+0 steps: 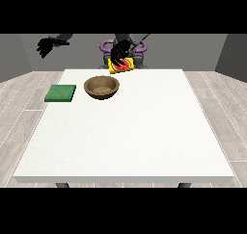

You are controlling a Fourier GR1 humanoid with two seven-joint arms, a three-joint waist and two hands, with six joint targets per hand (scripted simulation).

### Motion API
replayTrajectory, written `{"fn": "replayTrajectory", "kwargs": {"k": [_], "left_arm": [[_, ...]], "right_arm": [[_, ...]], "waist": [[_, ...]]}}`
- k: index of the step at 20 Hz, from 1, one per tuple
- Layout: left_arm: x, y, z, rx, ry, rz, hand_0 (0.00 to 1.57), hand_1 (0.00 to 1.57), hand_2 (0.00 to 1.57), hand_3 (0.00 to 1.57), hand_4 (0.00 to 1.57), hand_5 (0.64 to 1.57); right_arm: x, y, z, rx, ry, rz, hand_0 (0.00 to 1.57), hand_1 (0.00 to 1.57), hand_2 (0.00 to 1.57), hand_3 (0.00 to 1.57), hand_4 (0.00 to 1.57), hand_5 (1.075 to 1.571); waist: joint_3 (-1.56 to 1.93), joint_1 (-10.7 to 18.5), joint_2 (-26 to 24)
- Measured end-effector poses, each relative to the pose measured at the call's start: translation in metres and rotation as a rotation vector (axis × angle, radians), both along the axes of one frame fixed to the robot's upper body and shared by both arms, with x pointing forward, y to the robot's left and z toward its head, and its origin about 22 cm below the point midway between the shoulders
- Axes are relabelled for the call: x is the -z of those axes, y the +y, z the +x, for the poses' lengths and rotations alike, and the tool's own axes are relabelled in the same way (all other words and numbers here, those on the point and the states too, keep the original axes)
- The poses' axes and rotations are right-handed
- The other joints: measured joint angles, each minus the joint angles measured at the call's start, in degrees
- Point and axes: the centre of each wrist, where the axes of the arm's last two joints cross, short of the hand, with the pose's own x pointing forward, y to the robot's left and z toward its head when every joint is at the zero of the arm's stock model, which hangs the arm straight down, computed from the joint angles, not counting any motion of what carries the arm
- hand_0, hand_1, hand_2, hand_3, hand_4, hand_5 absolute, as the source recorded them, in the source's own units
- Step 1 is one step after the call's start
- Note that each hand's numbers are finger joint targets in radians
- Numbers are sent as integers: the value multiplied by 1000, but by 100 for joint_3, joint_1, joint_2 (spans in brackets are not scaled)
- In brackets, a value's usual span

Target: Pick the cup and pour the ball into the bowl, then pick the bowl and place it on the pad

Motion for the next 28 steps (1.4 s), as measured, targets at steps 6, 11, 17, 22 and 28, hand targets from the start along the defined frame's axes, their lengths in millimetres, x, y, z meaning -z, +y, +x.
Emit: {"fn": "replayTrajectory", "kwargs": {"k": [6, 11, 17, 22, 28], "left_arm": [[9, -22, -12, 49, -7, 196, 1445, 1445, 1571, 1571, 1527, 1134], [-6, -26, -10, 62, 3, 101, 1499, 1499, 1571, 1571, 1571, 1092], [-17, 3, -4, -105, 83, -580, 1023, 1023, 1257, 941, 1391, 1300], [-7, 27, -13, -217, 152, -1163, 0, 0, 0, 0, 0, 1541], [3, 55, -32, -179, 260, -1681, 0, 0, 0, 0, 0, 1564]], "right_arm": [[0, -9, -5, 10, 27, -9, 0, 0, 0, 0, 0, 1571], [5, 2, 0, 30, 65, 12, 0, 0, 0, 0, 104, 1565], [16, 0, -14, 90, 96, 27, 0, 0, 0, 0, 225, 1565], [18, 16, -8, 88, 75, 48, 0, 0, 0, 0, 331, 1568], [14, 57, 15, 81, 29, 56, 0, 0, 0, 0, 201, 1571]], "waist": [[-6, 84, -115], [-16, 316, -103], [-62, 705, -143], [-123, 810, 215], [-111, 840, 664]]}}
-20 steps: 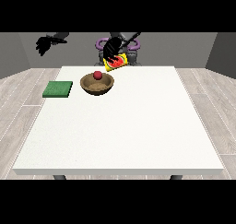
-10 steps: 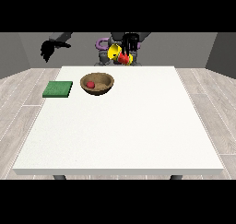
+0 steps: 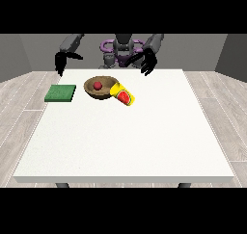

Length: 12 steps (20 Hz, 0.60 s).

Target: Pick the cup and pour the ball into the bowl, then pick the bowl and place it on the pad

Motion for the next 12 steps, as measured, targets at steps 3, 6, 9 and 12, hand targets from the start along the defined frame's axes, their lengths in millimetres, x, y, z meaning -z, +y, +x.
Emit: {"fn": "replayTrajectory", "kwargs": {"k": [3, 6, 9, 12], "left_arm": [[8, 12, -12, 85, -23, -164, 0, 0, 0, 0, 0, 1565], [21, 25, -23, 170, -37, -259, 0, 0, 0, 0, 0, 1563], [28, 34, -30, 219, -53, -314, 0, 0, 0, 0, 0, 1564], [31, 54, -32, 231, -68, -342, 0, 0, 0, 0, 0, 1565]], "right_arm": [[7, 23, 3, 39, -2, 6, 0, 0, 0, 0, 295, 1570], [15, 47, 6, 85, 5, 21, 0, 0, 0, 0, 313, 1569], [17, 58, 15, 116, 3, 29, 0, 0, 0, 0, 315, 1569], [23, 63, 19, 117, 4, 36, 0, 0, 0, 0, 257, 1567]], "waist": [[36, 228, 154], [65, 464, 233], [84, 582, 340], [93, 544, 386]]}}
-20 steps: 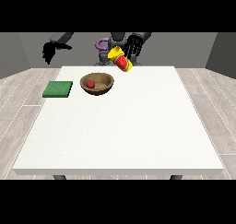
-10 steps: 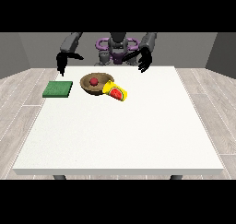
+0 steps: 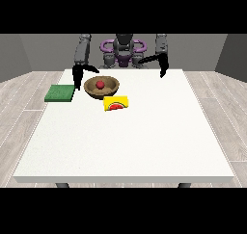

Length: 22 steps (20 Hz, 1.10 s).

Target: Pick the cup and pour the ball into the bowl, then pick the bowl and place it on the pad

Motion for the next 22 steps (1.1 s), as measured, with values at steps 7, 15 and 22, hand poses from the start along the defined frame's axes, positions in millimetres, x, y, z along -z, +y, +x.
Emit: {"fn": "replayTrajectory", "kwargs": {"k": [7, 15, 22], "left_arm": [[-14, 26, 0, 11, -29, -15, 0, 0, 0, 0, 0, 1565], [-20, 42, -3, 13, -51, -12, 0, 0, 0, 0, 0, 1566], [-36, 38, -4, 60, -95, -16, 0, 0, 0, 0, 519, 1557]], "right_arm": [[21, 1, 5, 20, 19, 0, 0, 0, 0, 0, 201, 1562], [32, 14, 15, 22, 22, 4, 0, 0, 0, 0, 139, 1565], [43, -6, 2, 178, 79, -93, 1571, 1571, 1571, 1506, 893, 1526]], "waist": [[9, 27, 62], [9, 51, 185], [-158, 337, 236]]}}
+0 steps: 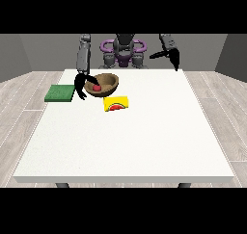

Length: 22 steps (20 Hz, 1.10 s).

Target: Pick the cup and pour the ball into the bowl, then pick the bowl and place it on the pad

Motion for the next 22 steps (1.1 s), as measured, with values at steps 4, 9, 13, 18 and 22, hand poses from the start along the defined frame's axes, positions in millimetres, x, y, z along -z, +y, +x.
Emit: {"fn": "replayTrajectory", "kwargs": {"k": [4, 9, 13, 18, 22], "left_arm": [[-8, -7, 4, 32, -17, 2, 0, 0, 0, 0, 714, 1515], [6, -3, 1, 41, 41, -14, 0, 0, 0, 0, 955, 1423], [28, 25, -2, -37, 126, -32, 0, 0, 0, 0, 989, 1419], [65, 53, -22, -129, 239, -38, 0, 0, 0, 0, 1006, 1407], [75, 67, -32, -178, 279, -34, 0, 0, 0, 0, 997, 1414]], "right_arm": [[-5, -13, -1, 56, 55, -237, 1571, 1571, 1571, 1486, 928, 1563], [-9, -10, 4, 120, 216, -377, 1571, 1571, 1571, 1047, 862, 1567], [-13, 14, 14, 91, 380, -393, 1571, 1571, 1571, 966, 821, 1564], [-49, 22, 43, 37, 496, -393, 1571, 1571, 1571, 785, 816, 1568], [-67, 2, 46, 22, 538, -367, 1571, 1571, 1571, 750, 787, 1570]], "waist": [[-66, 221, 45], [-9, 297, -253], [90, -98, -735], [138, -631, -1414], [153, -871, -1635]]}}
